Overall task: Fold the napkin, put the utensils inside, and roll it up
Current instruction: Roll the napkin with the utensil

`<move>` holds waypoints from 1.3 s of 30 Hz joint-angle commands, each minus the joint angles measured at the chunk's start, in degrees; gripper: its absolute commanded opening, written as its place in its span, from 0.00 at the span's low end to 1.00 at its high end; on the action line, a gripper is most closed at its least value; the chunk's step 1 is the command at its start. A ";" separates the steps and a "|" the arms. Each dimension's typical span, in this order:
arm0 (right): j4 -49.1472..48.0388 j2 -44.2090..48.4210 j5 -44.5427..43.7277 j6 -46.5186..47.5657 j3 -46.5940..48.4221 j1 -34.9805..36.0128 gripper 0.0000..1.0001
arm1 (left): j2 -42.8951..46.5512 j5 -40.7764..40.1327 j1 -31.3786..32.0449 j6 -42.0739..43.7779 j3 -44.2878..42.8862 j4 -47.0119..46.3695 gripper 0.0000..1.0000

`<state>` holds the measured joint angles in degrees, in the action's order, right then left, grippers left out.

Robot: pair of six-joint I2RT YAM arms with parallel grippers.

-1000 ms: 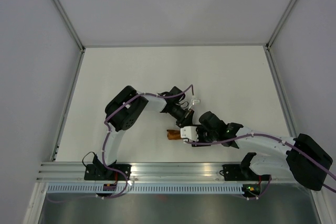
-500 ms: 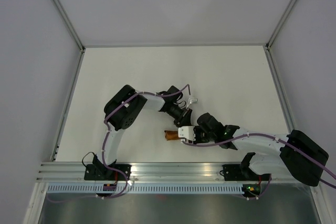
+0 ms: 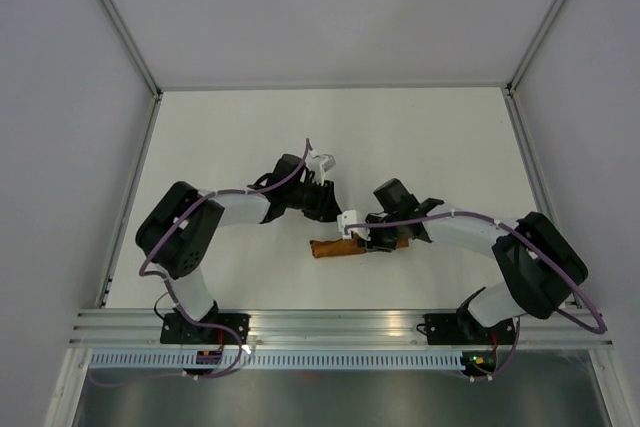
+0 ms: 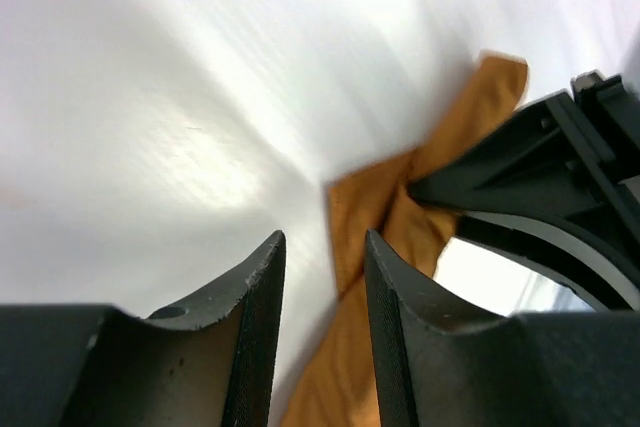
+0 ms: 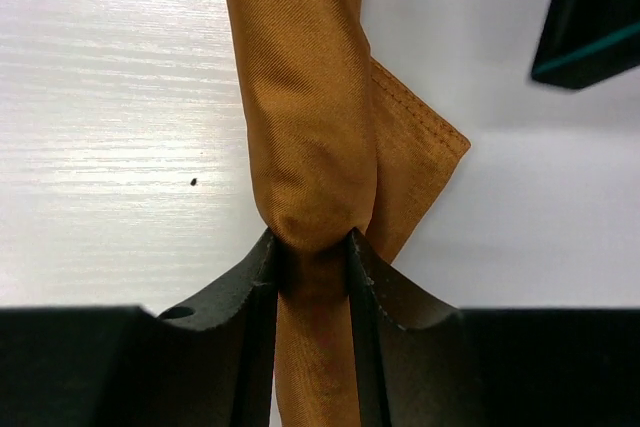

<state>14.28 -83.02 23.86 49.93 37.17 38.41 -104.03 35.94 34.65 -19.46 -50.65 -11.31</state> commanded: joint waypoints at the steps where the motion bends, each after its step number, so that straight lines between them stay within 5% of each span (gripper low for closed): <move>1: 18.66 -8.54 6.37 6.65 4.38 -2.90 0.00 | 10.91 -16.85 0.06 -1.02 6.59 -9.33 0.43; 7: 31.23 -20.94 8.66 10.79 16.50 -6.15 0.01 | 25.26 -29.43 0.50 1.53 21.26 -22.06 0.45; 15: 42.83 -36.05 10.95 12.12 30.49 -9.58 0.00 | 38.46 -39.19 9.71 16.63 25.87 -20.43 0.50; 23: 44.51 -42.39 9.63 8.69 38.68 -10.46 0.01 | 31.00 -48.50 25.00 30.27 20.25 -14.62 0.49; 39: 44.95 -45.47 8.22 7.29 41.49 -11.52 0.00 | 12.11 -46.23 33.11 40.99 10.05 -9.87 0.57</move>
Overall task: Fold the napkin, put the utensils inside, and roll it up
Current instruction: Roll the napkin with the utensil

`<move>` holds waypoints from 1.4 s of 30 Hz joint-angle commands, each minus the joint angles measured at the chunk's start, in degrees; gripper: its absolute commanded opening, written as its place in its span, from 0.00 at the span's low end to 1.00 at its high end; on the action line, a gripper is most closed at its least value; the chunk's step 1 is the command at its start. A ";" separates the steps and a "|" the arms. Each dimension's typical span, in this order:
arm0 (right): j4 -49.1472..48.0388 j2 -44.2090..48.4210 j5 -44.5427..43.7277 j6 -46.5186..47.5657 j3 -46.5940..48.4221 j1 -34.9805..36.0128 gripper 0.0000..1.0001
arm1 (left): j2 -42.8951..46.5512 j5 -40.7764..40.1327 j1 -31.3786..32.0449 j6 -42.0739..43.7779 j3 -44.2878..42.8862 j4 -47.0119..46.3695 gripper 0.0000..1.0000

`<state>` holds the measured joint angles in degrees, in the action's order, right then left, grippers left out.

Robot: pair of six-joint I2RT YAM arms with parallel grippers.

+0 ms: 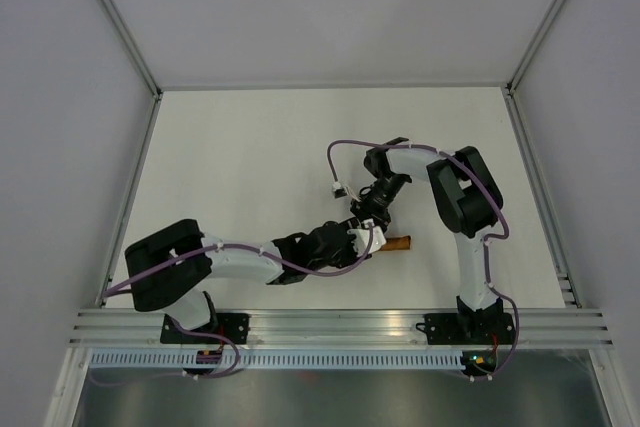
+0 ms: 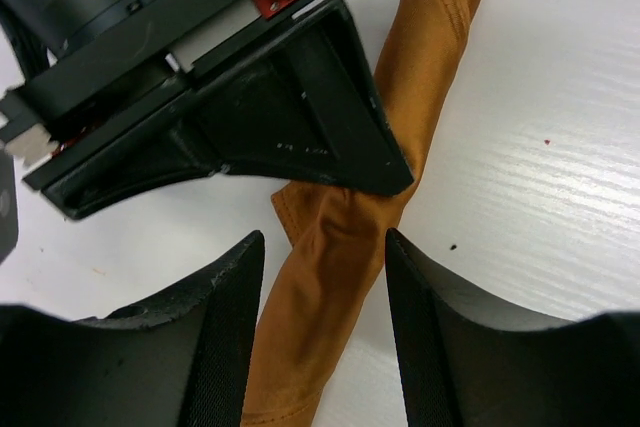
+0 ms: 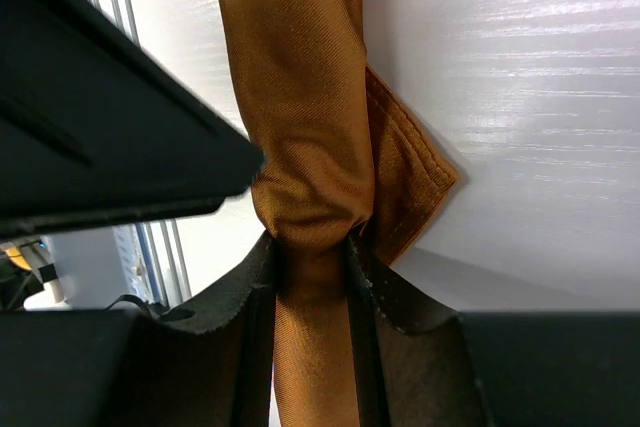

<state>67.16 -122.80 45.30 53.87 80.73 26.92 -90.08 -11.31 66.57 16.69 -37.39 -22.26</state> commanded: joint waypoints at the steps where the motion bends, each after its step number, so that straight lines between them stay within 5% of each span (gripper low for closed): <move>1: -7.92 -5.95 -13.22 3.26 -1.89 -0.11 0.01 | -2.29 1.11 1.63 5.45 -3.48 1.51 0.57; 21: -7.57 -7.19 -13.66 2.56 -0.92 -0.37 0.00 | -12.56 -1.17 2.34 8.09 -6.38 -0.68 0.57; 27: -7.83 -6.92 -13.48 1.95 -0.57 -0.46 0.01 | -13.80 2.16 1.73 6.70 -8.31 4.06 0.30; 33: -8.53 -6.05 -12.43 -1.21 0.92 -1.07 0.40 | -13.89 7.61 -0.47 3.27 -10.51 10.92 0.09; 42: -5.63 -0.69 -6.02 -8.15 9.96 -10.11 0.57 | -14.77 14.30 -6.18 -6.56 -11.74 14.17 0.02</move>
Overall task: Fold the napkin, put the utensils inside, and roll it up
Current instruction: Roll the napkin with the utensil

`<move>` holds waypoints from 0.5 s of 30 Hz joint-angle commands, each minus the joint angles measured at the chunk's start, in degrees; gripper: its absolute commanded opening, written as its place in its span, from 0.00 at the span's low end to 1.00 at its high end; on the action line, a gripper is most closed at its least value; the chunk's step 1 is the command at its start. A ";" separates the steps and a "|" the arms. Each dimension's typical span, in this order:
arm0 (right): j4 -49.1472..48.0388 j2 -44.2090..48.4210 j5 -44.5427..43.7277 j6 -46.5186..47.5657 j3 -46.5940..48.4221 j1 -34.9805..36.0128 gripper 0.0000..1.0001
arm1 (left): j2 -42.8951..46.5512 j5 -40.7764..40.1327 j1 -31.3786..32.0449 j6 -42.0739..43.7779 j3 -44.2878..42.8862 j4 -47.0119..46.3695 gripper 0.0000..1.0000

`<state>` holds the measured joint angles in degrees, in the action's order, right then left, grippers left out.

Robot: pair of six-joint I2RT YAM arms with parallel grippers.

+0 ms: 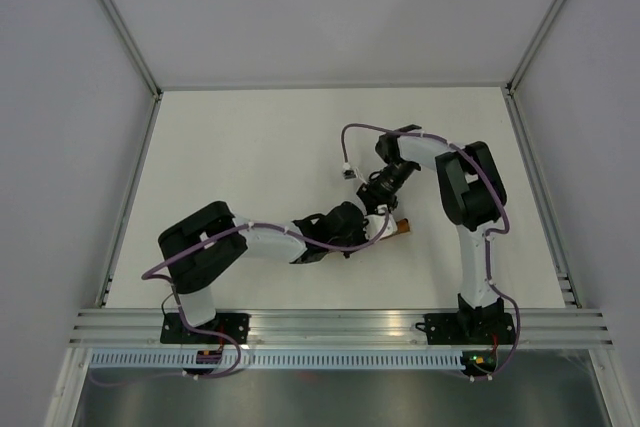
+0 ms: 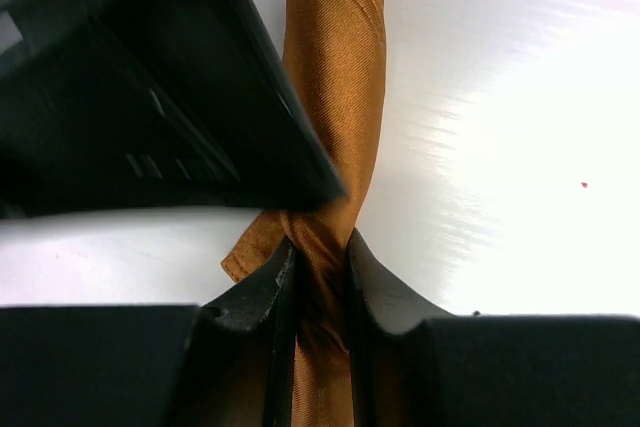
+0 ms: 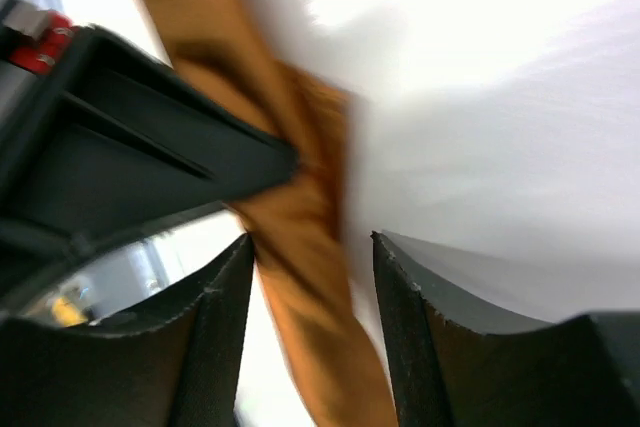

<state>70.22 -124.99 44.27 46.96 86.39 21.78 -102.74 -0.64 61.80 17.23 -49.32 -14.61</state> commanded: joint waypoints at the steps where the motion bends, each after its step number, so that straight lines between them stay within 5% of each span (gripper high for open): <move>1: -9.04 2.63 -4.72 -2.65 4.92 -6.04 0.57 | -2.38 3.28 -2.03 -7.91 -0.07 7.13 0.02; 7: -16.59 8.43 -4.37 -15.55 6.25 -14.74 0.59 | -4.83 5.03 -5.28 -15.91 -1.48 8.63 0.02; 15: -19.85 18.27 -6.83 -20.59 4.76 -21.43 0.59 | -9.58 6.53 -7.83 -27.58 -5.78 12.59 0.02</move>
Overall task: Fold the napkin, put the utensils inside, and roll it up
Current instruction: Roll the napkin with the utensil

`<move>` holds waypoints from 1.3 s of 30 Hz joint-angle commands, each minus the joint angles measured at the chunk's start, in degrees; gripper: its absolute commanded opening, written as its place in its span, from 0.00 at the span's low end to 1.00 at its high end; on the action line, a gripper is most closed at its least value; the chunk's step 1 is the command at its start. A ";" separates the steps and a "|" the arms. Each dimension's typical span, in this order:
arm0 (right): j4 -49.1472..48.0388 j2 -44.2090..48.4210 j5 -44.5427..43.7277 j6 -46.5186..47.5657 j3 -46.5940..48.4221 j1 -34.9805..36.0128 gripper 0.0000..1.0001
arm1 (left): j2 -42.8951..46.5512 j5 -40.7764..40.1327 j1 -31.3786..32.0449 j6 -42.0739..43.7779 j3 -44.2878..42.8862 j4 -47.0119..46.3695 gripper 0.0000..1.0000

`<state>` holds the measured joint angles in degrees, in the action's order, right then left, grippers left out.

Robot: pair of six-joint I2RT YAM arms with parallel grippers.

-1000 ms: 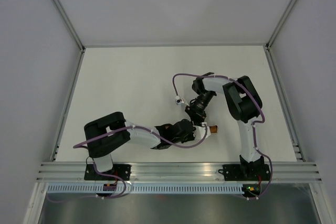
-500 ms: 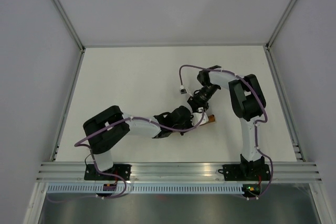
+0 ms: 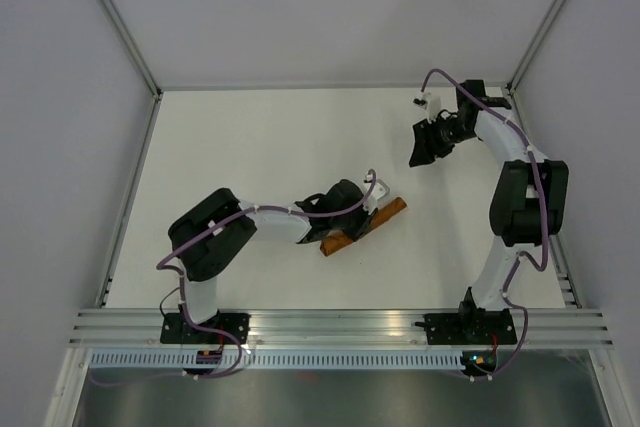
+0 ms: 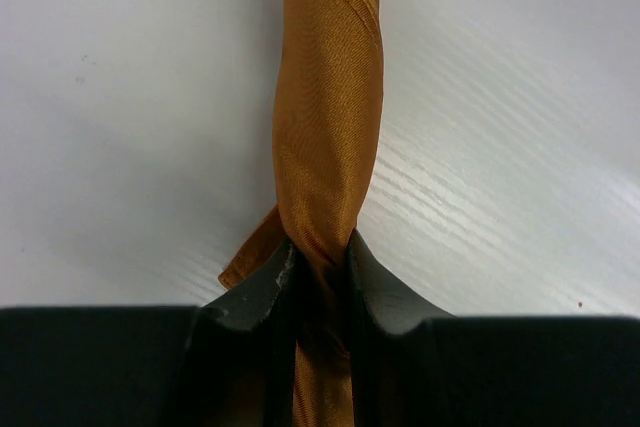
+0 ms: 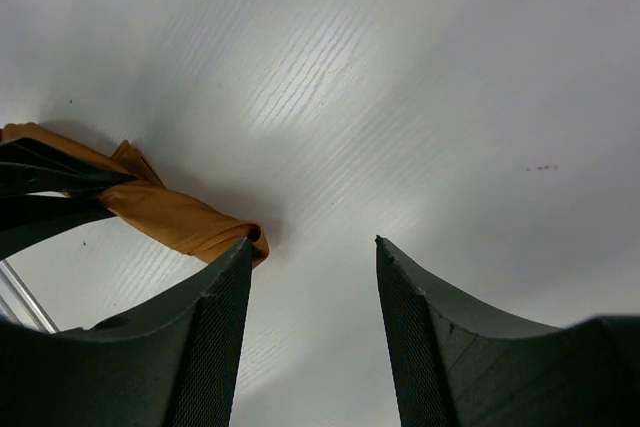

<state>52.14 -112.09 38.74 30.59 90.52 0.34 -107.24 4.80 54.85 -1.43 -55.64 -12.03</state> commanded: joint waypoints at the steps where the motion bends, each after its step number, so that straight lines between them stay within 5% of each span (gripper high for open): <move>1: -2.04 6.35 -2.17 -4.31 0.01 -1.64 0.59 | -5.87 0.83 -0.97 -10.07 0.27 10.10 0.02; 13: -1.87 9.70 -2.18 -11.07 -12.38 -1.22 0.54 | -12.90 -0.76 -1.50 -24.84 -8.08 14.76 0.02; 39: -17.77 0.39 -3.58 -32.52 -23.55 4.32 0.59 | -16.68 2.93 -1.68 -35.74 -11.42 13.18 0.07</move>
<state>39.27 -109.51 37.67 2.87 67.18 4.38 -118.30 6.42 52.82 -33.89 -69.80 -9.37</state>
